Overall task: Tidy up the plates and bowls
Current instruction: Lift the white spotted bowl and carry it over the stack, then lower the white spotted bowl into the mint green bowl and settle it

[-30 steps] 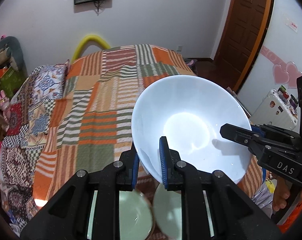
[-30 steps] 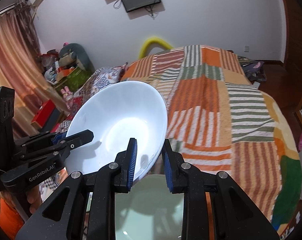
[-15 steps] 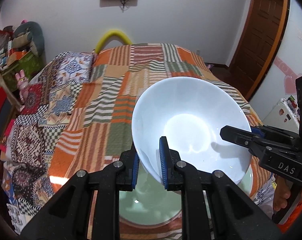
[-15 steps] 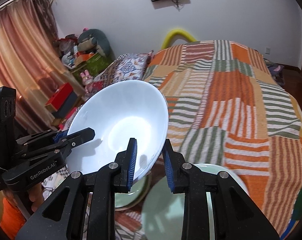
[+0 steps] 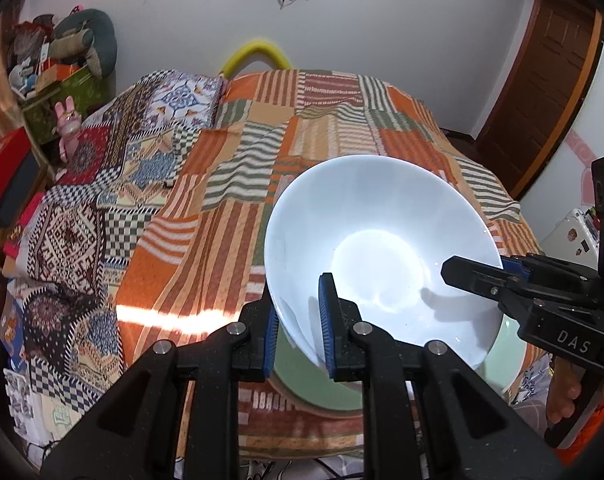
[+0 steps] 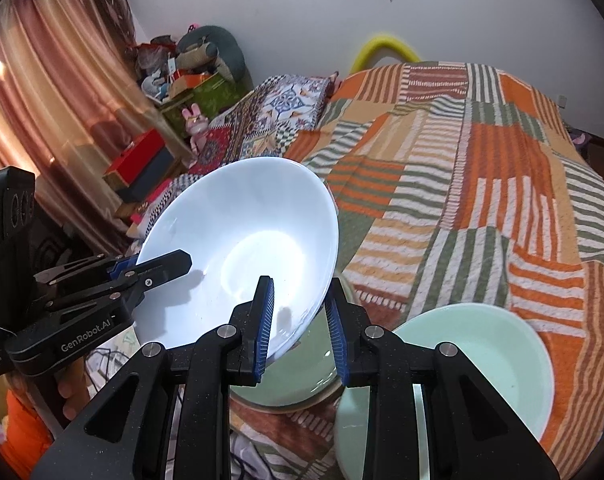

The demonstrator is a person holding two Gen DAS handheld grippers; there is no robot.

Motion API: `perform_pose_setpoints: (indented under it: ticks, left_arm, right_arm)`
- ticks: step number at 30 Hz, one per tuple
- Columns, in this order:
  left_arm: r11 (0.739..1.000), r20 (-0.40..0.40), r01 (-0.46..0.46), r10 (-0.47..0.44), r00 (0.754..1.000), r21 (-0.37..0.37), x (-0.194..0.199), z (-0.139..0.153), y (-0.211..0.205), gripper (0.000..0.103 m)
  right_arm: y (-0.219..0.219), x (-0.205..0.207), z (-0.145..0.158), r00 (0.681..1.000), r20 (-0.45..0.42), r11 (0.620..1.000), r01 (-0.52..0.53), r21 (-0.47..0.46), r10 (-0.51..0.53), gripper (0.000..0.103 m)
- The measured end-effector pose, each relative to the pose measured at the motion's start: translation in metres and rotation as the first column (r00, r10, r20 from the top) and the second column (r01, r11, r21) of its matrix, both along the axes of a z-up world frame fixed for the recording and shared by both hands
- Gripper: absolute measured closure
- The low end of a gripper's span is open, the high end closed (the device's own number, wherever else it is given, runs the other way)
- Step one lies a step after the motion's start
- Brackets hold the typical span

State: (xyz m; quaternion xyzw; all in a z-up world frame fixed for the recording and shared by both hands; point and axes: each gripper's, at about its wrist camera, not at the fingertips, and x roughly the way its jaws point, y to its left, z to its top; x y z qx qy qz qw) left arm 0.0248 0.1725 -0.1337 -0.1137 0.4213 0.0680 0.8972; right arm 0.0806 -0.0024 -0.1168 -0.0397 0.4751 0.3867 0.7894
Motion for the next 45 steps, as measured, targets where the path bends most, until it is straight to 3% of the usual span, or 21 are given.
perform_pose_setpoints:
  ticks: [26,30,37,45]
  left_arm:
    - [0.993,-0.114,-0.063,0.051,0.992,-0.102,-0.002,-0.075,0.014,0.085]
    - [0.996,-0.113,-0.057,0.049,0.992,-0.070,0.000,-0.076,0.011,0.085]
    - [0.996,-0.116,-0.058,0.065,0.991,0.062,0.004,-0.078,0.003,0.085]
    - [0.997,-0.118,-0.059,0.065,0.991,0.056,0.004,-0.079,0.007,0.085]
  right_arm:
    - [0.011,-0.012,-0.054,0.994,-0.107,0.993,-0.029,-0.116,0.017,0.078]
    - [0.010,-0.010,-0.057,0.993,-0.116,0.993,-0.029,-0.118,0.015,0.078]
    - [0.014,-0.015,-0.057,0.996,-0.087,0.990,-0.042,-0.133,0.030,0.077]
    - [0.013,-0.013,-0.056,0.996,-0.080,0.991,-0.049,-0.128,0.039,0.077]
